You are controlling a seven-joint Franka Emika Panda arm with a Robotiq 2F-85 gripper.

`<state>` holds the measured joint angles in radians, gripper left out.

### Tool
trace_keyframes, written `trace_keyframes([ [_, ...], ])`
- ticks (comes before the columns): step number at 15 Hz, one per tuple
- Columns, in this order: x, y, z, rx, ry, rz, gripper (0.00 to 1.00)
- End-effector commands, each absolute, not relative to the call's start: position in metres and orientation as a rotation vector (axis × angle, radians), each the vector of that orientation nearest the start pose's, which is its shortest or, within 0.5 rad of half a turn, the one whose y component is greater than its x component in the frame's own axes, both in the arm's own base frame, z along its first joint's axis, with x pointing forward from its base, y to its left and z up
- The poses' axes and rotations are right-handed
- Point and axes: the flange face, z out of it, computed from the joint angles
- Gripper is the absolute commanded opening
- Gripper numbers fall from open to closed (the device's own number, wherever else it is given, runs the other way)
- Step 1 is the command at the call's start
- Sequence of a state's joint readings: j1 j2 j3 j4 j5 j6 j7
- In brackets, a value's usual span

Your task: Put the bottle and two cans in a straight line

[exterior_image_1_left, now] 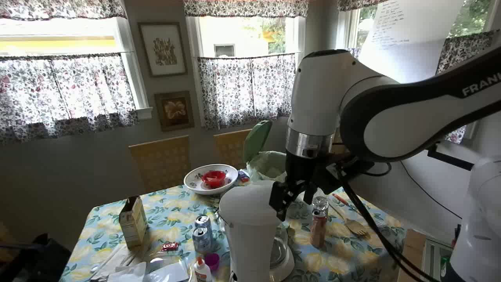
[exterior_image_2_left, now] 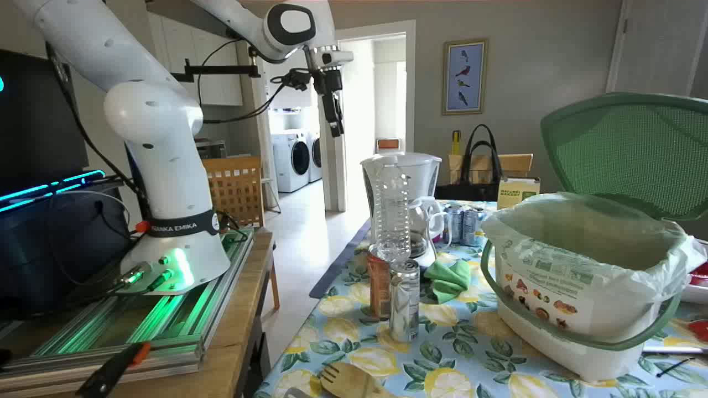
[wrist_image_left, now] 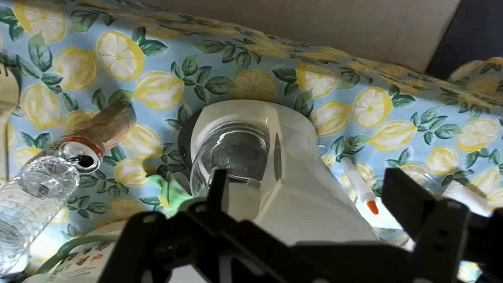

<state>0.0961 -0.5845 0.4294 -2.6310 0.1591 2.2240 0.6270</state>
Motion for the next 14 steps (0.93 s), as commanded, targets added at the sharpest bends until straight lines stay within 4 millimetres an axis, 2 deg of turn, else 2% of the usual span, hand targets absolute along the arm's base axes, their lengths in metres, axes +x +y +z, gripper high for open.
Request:
trace_keyframes([
  [1,0.332,0.196,0.43,-3.118,0.373,-0.272,1.0],
  [7,0.332,0.196,0.43,-3.118,0.373,-0.272,1.0],
  [9,0.338,0.186,0.43,-3.122,0.483,-0.284,1.0],
  [14,0.352,0.147,0.437,-3.035,0.702,-0.343,1.0],
])
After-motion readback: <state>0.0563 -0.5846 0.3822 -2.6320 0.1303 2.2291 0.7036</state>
